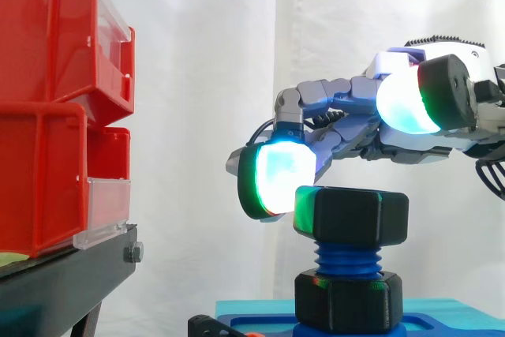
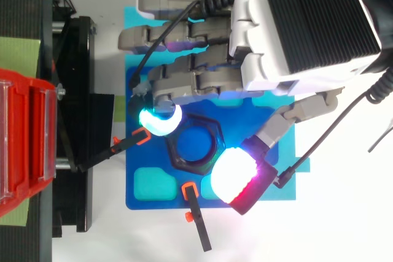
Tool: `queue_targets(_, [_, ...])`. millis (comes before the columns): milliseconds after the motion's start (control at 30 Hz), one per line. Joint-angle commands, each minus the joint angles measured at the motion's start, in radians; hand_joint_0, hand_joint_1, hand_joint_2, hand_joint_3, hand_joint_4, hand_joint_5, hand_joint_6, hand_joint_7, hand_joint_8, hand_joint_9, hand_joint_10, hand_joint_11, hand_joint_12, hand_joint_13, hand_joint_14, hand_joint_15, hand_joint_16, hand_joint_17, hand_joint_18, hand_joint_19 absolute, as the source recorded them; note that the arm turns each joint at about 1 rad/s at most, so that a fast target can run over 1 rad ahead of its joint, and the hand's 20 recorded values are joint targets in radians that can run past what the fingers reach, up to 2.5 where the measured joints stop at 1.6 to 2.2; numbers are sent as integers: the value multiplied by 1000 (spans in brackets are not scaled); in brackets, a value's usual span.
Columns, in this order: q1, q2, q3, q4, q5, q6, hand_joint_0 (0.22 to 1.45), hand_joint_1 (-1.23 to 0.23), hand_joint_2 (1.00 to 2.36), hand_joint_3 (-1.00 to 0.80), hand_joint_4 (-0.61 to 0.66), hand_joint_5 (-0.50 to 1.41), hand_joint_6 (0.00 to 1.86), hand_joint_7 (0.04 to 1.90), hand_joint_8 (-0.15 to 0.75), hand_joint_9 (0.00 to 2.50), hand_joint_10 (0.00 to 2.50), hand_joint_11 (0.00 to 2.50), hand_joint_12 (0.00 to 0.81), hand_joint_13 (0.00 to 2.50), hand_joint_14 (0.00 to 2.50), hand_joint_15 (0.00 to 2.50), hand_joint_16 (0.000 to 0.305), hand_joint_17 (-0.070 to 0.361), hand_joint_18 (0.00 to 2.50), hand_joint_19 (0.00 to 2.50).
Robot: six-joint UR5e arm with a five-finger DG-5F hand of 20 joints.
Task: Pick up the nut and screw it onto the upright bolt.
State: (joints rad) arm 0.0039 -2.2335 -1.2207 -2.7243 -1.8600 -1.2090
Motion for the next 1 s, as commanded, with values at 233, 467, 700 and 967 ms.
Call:
queue_targets(233, [-2,2,0,-6,-1,-1,508,-278,1000,-500,232,-9,503,1489,269,741,0,0,266,452,0,0,24,54,51,0])
queue_targets(467, [-5,2,0,-6,-1,-1,519,-309,1000,-500,188,13,546,1369,261,928,0,0,237,557,0,0,19,44,160,0])
queue_targets(700, [-13,0,0,-3,-1,0,534,-357,1000,-500,91,38,647,1159,177,1255,0,0,178,785,0,0,10,23,443,0])
queue_targets(967, [-33,0,0,1,-21,-1,526,-338,1000,-500,76,44,705,1036,168,1603,3,108,136,1087,1,44,4,9,754,0])
